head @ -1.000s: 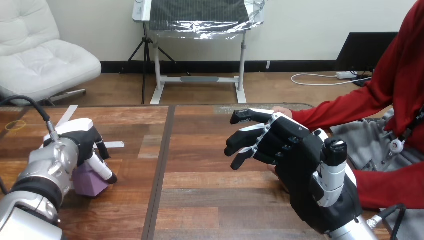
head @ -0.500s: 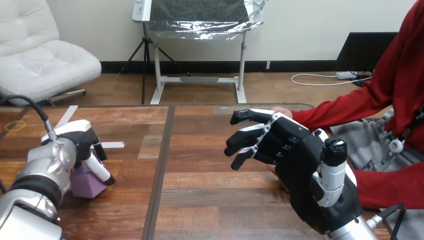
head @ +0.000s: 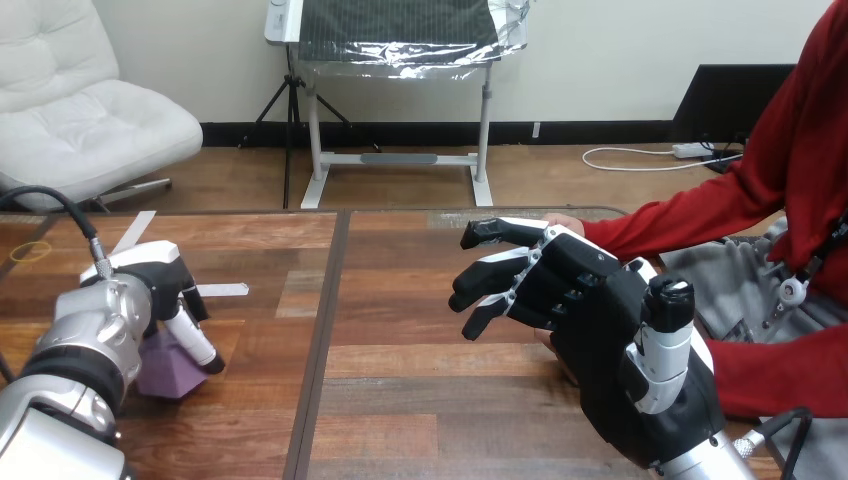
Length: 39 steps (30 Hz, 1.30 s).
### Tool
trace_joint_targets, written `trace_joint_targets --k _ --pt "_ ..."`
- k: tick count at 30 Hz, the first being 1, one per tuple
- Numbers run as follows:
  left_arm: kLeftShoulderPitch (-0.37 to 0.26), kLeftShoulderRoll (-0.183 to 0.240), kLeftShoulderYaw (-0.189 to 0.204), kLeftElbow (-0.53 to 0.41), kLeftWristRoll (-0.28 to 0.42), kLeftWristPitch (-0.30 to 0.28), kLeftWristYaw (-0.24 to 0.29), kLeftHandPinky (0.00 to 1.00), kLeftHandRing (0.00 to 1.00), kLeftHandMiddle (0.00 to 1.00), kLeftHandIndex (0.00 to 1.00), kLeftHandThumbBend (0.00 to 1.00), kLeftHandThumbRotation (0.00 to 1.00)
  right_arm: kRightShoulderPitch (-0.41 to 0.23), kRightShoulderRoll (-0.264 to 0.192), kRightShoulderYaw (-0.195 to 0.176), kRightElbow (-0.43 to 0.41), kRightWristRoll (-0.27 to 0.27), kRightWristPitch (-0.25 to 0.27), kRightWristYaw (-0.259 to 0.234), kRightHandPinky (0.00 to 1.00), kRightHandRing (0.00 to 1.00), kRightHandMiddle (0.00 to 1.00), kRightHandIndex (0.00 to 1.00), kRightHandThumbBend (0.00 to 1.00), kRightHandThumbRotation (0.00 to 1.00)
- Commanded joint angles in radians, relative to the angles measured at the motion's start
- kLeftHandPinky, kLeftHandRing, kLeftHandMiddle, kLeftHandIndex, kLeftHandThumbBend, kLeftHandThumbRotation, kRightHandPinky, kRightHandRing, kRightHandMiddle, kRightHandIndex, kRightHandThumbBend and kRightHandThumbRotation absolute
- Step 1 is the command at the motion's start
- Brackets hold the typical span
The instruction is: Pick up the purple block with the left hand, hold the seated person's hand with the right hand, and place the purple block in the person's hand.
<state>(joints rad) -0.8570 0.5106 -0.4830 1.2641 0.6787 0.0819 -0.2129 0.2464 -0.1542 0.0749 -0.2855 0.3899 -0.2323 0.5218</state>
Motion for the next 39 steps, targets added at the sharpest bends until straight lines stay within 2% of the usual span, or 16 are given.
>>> trace_joint_targets --k 1,8,12,13,16,20,28,39 --pt "-0.065 0.013 -0.023 -0.003 0.025 0.011 0.003 0.19 0.26 0.39 0.68 0.73 0.00 -0.038 0.015 -0.007 -0.027 0.015 -0.015 -0.006 0.46 0.59 0.60 0.70 0.96 1.00" --pt "-0.066 0.013 -0.034 -0.005 0.030 0.020 0.012 0.23 0.33 0.44 0.68 0.76 0.00 -0.038 0.016 -0.007 -0.026 0.011 -0.017 -0.009 0.46 0.59 0.60 0.70 0.96 1.00" --pt "-0.067 0.013 -0.034 -0.008 0.033 0.027 0.014 0.36 0.53 0.61 0.69 0.79 0.00 -0.038 0.014 -0.006 -0.027 0.009 -0.020 -0.008 0.46 0.59 0.60 0.70 0.96 1.00" --pt "-0.067 0.013 -0.033 -0.009 0.034 0.028 0.014 0.43 0.62 0.68 0.69 0.81 0.01 -0.038 0.014 -0.006 -0.027 0.009 -0.021 -0.007 0.46 0.59 0.60 0.70 0.96 1.00" --pt "-0.067 0.014 -0.032 -0.016 0.038 0.029 0.014 0.51 0.71 0.76 0.70 0.82 0.02 -0.038 0.014 -0.006 -0.027 0.010 -0.021 -0.007 0.46 0.59 0.60 0.70 0.96 1.00" --pt "-0.065 0.015 -0.029 -0.026 0.038 0.030 0.020 0.58 0.78 0.82 0.72 0.84 0.04 -0.039 0.013 -0.006 -0.025 0.010 -0.022 -0.006 0.46 0.59 0.60 0.70 0.95 1.00" --pt "-0.058 0.022 -0.028 -0.041 0.048 0.013 0.052 0.58 0.79 0.82 0.73 0.84 0.08 -0.038 0.013 -0.005 -0.027 0.011 -0.017 -0.009 0.45 0.58 0.60 0.70 0.95 1.00" --pt "-0.041 0.037 -0.042 -0.074 0.079 -0.010 0.159 0.58 0.73 0.74 0.69 0.83 0.13 -0.041 0.013 -0.006 -0.021 0.008 -0.022 -0.008 0.45 0.58 0.60 0.70 0.94 1.00"
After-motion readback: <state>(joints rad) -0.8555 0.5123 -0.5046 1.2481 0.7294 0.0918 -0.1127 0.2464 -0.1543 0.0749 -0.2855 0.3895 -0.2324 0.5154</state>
